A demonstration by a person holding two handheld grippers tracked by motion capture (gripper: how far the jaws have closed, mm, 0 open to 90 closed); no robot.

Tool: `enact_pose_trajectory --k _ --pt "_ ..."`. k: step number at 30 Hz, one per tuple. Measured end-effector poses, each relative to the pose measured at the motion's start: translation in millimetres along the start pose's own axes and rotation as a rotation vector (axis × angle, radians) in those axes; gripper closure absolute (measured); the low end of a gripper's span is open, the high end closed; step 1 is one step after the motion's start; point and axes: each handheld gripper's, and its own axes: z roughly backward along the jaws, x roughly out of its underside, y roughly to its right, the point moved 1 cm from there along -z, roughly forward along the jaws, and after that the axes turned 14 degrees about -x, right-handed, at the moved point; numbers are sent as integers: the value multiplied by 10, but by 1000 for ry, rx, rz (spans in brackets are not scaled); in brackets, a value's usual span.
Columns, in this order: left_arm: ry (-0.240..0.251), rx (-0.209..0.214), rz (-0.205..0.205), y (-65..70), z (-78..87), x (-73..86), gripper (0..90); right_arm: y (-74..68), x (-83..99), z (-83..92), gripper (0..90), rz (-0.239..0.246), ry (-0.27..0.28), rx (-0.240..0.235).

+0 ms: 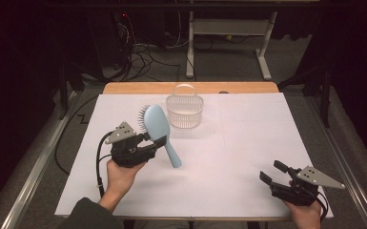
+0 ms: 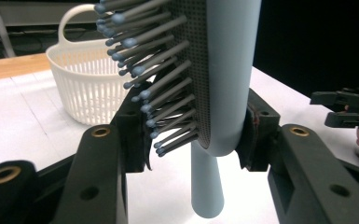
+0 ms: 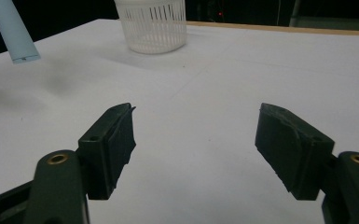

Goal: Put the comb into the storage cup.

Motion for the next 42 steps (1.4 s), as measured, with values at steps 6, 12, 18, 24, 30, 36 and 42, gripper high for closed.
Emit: enact_pose_trajectory --k 6,12,18,24,30,36,42 --pt "0 -21 -9 -40 -32 -85 537 12 36 40 283 -12 12 6" --pt "-1 -36 -8 -77 -77 -171 537 4 63 37 283 -15 4 1" --pt "6 -52 -13 -112 -122 -260 537 -4 71 58 285 -18 10 0" --pt "6 -64 -22 -133 -167 -341 537 2 76 52 285 -20 8 -1" --pt "6 -78 -3 -200 -225 -363 538 -5 78 47 286 -18 6 -2" --pt "-3 -103 -5 -243 -259 -400 537 -4 80 43 286 -22 3 0" --pt "-1 -110 -4 -257 -300 -455 538 -5 81 42 287 -22 1 0"
